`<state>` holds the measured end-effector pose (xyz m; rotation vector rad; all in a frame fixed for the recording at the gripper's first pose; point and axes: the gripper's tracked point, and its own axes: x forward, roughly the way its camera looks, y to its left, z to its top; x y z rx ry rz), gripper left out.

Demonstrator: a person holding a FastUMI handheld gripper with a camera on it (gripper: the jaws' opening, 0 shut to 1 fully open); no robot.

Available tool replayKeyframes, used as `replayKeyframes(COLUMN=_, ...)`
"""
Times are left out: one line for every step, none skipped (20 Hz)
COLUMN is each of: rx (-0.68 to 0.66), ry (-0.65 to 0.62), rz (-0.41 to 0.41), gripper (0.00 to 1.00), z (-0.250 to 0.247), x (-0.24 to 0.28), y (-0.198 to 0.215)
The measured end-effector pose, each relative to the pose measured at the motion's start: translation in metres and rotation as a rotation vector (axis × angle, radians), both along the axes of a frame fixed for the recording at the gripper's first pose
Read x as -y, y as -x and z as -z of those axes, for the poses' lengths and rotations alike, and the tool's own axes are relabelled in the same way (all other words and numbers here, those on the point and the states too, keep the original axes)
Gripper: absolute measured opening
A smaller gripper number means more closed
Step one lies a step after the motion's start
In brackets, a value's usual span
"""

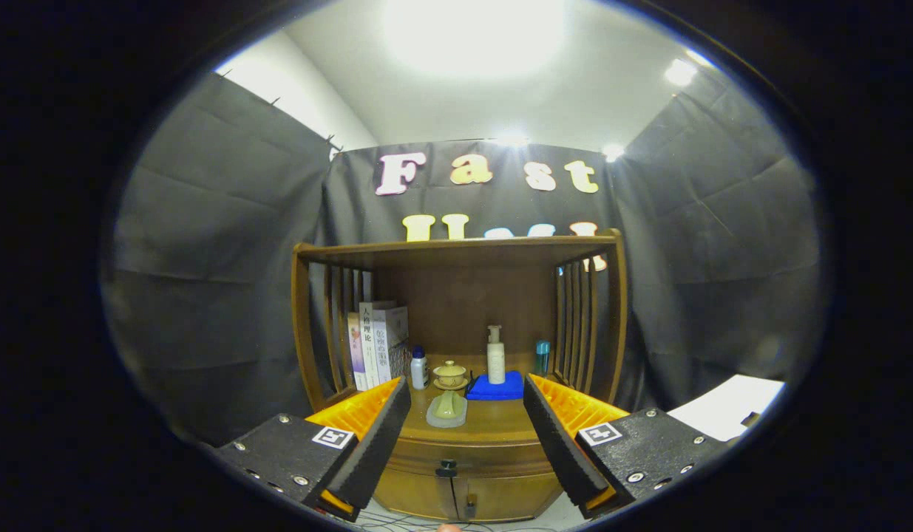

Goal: Pull open the drawer, take out the items inside it, and place them on the countertop above the cabinet.

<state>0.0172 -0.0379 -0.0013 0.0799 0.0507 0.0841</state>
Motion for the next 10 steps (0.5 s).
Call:
replayKeyframes(rx=0.005, ry=0.007, rz=-0.015, gripper=0.95, z=-0.004, x=-0.006, y=0.002)
replayKeyframes(rx=0.013, ry=0.033, rz=-0.011, gripper=0.95, z=-0.007, x=-0.005, y=0.002)
replayKeyframes(rx=0.021, ry=0.082, rz=0.005, gripper=0.95, z=-0.01, x=-0.003, y=0.005)
replayKeyframes(rx=0.02, ry=0.137, rz=0.032, gripper=0.95, z=-0.01, x=0.001, y=0.007)
replayKeyframes(rx=0.026, ry=0.19, rz=0.046, gripper=0.95, z=-0.011, x=0.002, y=0.009)
replayKeyframes(rx=0.036, ry=0.237, rz=0.04, gripper=0.95, z=-0.012, x=-0.005, y=0.009)
replayKeyframes(rx=0.042, ry=0.277, rz=0.028, gripper=0.95, z=-0.012, x=-0.01, y=0.011)
replayKeyframes(rx=0.042, ry=0.301, rz=0.028, gripper=0.95, z=-0.01, x=-0.013, y=0.012)
replayKeyframes(rx=0.032, ry=0.291, rz=0.046, gripper=0.95, z=-0.008, x=-0.014, y=0.013)
replayKeyframes(rx=0.019, ry=0.247, rz=0.052, gripper=0.95, z=-0.005, x=-0.019, y=0.015)
